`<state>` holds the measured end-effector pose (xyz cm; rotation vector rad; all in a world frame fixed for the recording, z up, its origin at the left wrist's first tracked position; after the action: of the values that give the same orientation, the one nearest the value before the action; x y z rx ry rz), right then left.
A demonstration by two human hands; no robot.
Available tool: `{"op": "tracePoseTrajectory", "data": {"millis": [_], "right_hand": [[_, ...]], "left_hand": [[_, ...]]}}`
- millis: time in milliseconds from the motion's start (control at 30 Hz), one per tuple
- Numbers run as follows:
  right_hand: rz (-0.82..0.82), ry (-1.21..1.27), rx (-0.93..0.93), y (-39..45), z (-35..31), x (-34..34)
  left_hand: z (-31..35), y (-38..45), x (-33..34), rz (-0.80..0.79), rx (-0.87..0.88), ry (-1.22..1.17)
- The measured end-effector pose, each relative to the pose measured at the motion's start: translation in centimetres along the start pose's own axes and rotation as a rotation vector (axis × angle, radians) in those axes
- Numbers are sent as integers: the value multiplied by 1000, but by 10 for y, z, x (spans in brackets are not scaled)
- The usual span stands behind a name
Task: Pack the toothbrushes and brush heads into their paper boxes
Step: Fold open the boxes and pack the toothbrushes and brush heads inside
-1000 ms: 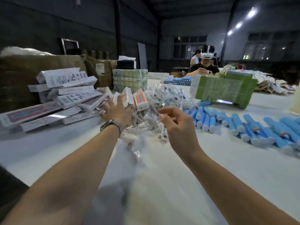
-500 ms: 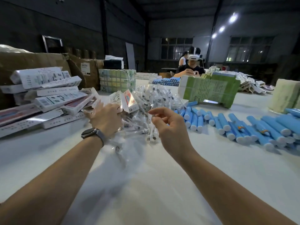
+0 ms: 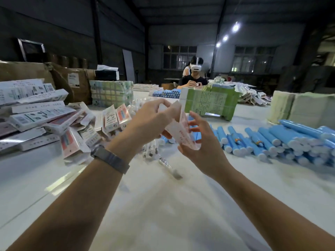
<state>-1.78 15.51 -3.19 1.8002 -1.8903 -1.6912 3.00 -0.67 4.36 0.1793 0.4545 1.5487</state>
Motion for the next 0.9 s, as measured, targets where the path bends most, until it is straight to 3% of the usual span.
{"op": "tracePoseTrajectory", "data": {"millis": [100, 300, 400, 533, 600, 667, 733, 800, 900], "right_hand": [[-39, 94, 0, -7, 15, -11], [-62, 227, 74, -13, 14, 1], [-60, 276, 53, -14, 8, 8], [-319, 391, 107, -5, 22, -10], [-285, 439, 190, 4, 42, -24], [-108, 206, 328, 12, 73, -36], [-48, -263, 462, 13, 112, -44], [-166, -576, 552, 6, 143, -46], [-396, -790, 618, -1, 167, -43]], "left_hand": [[-19, 1, 13, -57, -90, -167], [-70, -5, 39, -191, 39, -393], [-83, -7, 44, -110, 123, -485], [-84, -12, 43, -9, 133, -544], [-84, -14, 47, -25, 116, -485], [-81, -20, 53, -63, 117, -426], [-78, -25, 59, -93, 125, -412], [-76, -29, 61, -140, 124, -411], [-74, -31, 59, -243, 113, -479]]}}
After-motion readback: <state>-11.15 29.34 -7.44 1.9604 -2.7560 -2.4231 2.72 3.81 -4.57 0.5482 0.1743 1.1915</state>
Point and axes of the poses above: each hand's wrist, its own y-axis towards the middle knuckle, its own x-axis out of the palm, z = x × y, the point moved 2 cm from there along y, towards the middle knuckle, and after that the axes turned 15 degrees about -y, right-handed, at the moved point
